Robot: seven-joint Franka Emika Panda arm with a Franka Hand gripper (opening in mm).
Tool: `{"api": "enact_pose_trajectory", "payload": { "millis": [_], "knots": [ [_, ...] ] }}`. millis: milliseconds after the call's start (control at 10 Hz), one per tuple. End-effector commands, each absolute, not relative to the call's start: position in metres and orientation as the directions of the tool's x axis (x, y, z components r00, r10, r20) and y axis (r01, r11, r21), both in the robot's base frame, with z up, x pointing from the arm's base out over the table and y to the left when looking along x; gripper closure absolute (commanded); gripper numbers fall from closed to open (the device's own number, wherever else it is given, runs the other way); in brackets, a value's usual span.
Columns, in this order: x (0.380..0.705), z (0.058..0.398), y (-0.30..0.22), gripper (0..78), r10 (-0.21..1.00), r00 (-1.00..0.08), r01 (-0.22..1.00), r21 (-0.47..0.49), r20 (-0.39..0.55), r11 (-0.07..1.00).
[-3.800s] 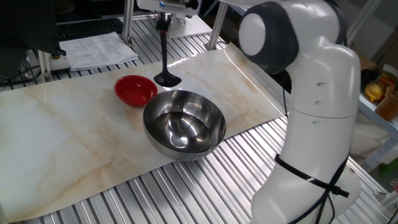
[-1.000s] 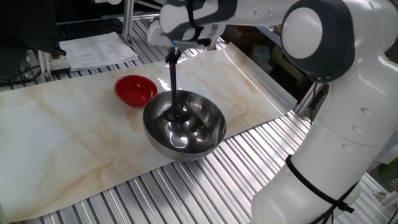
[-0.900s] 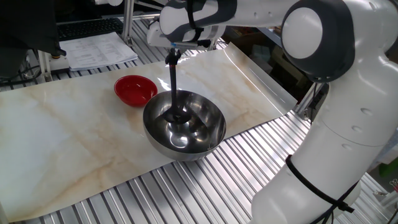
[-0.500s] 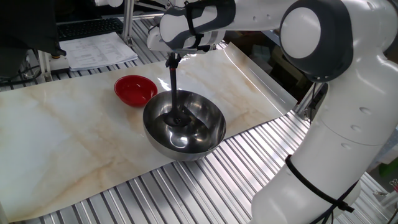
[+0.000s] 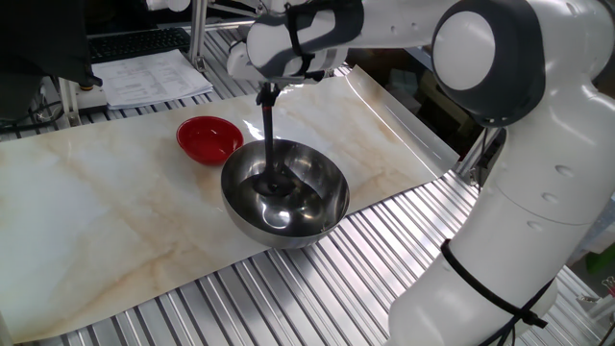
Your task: Scoop water with a large spoon from one bowl to another
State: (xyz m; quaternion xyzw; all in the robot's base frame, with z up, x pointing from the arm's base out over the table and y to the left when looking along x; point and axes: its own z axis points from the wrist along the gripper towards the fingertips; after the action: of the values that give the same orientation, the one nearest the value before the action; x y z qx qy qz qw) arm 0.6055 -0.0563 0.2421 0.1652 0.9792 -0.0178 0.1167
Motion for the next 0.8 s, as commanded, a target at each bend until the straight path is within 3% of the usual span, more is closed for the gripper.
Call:
{"api": "enact_pose_trajectory", "payload": {
  "millis": [100,200,800],
  "knots": [
    [0.6059,0.2439,-0.0564,76.4,0.319,-0.917,0.329,-0.002,-0.241,0.944],
    [0.6059,0.2439,-0.0564,0.1,0.319,-0.917,0.329,-0.002,-0.241,0.944],
    [0.6059,0.2439,-0.0564,0.1,0.319,-0.917,0.329,-0.002,-0.241,0.944]
  ]
}}
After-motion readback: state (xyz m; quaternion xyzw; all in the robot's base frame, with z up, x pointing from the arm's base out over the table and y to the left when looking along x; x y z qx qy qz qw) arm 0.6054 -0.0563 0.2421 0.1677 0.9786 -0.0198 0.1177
